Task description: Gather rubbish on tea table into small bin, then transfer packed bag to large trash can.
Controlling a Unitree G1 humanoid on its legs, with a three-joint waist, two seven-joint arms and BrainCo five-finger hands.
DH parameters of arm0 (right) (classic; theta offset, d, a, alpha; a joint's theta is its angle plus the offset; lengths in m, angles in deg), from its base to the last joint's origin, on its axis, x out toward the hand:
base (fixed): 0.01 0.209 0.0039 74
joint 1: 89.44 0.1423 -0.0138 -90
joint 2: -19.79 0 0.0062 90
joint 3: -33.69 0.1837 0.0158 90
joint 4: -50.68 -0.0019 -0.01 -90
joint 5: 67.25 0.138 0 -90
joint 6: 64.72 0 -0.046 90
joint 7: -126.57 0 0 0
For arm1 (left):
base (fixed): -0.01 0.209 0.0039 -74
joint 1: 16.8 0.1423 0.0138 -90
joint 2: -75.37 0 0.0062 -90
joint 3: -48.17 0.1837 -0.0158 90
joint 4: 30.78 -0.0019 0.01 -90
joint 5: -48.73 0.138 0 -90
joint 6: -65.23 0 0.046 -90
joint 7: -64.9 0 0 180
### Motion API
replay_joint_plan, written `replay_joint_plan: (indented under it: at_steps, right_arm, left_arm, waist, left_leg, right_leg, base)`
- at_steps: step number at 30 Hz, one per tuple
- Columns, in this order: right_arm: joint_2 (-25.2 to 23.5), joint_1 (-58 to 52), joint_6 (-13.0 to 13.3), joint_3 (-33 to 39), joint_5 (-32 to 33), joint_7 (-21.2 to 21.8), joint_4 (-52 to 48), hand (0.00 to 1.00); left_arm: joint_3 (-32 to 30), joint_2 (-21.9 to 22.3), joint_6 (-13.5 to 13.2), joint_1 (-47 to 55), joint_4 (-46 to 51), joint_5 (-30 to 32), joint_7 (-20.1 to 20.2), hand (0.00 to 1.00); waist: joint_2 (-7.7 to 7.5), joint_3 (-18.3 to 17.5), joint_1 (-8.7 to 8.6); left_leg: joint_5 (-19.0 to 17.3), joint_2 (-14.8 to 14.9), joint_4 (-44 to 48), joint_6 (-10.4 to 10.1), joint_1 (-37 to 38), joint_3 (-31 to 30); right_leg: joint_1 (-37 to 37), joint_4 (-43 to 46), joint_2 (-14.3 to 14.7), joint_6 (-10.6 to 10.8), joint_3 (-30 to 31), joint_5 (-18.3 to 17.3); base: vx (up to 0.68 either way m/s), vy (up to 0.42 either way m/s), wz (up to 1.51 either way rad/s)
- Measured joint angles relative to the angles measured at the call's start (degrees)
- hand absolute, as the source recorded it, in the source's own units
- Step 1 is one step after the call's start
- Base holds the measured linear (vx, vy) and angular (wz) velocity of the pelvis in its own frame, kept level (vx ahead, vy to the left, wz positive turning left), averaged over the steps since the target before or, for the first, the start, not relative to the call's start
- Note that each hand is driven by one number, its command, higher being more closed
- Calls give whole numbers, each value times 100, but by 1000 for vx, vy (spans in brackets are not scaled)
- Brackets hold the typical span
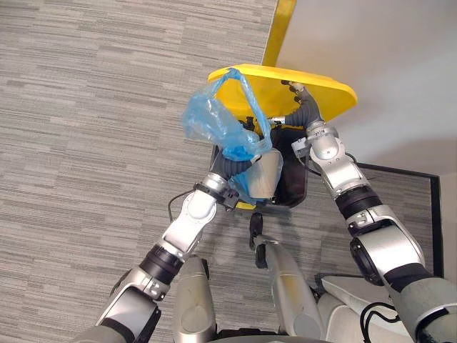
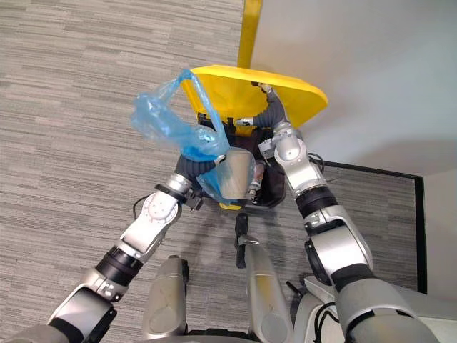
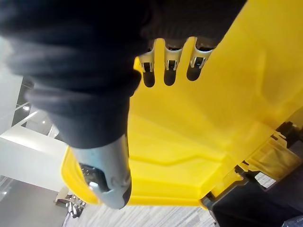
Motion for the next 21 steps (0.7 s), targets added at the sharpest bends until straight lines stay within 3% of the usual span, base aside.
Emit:
replay_joint_plan:
  at_steps: [4,8,21]
  right_arm:
    - [199,111,-29,-153,-60,-2,-409,0]
    - [206,273,-35,-156,-124,-22,-875,0]
    - [116,373,32,-454,-86,-273,-2372,0]
  left_arm:
    - [14,102,37,-616,-888,154,-125,100]
    - [16,149,265,-1077,-1673,356,-135,100]
    - [-284,503,359,-1609,-2794,745,-125,100]
  waist:
    - [-12,109,-14]
    - [-15,318,-121]
    - [0,425,-175]
  left_leg:
    - [-43,17,211,15,-376,-4]
    - [-113,44,433,14,-710,-3]
    - [-445,335,1296,125,-1777,306]
  right_leg:
    - [-312,48,-6,23,10,55]
    - [-653,224,-6,-21,8,85]
    - [-1748,659,121,-23,155,106]
  base:
    - [-49,-6,-4]
    - [-15,-19,-6]
    - [-20,-14,-14]
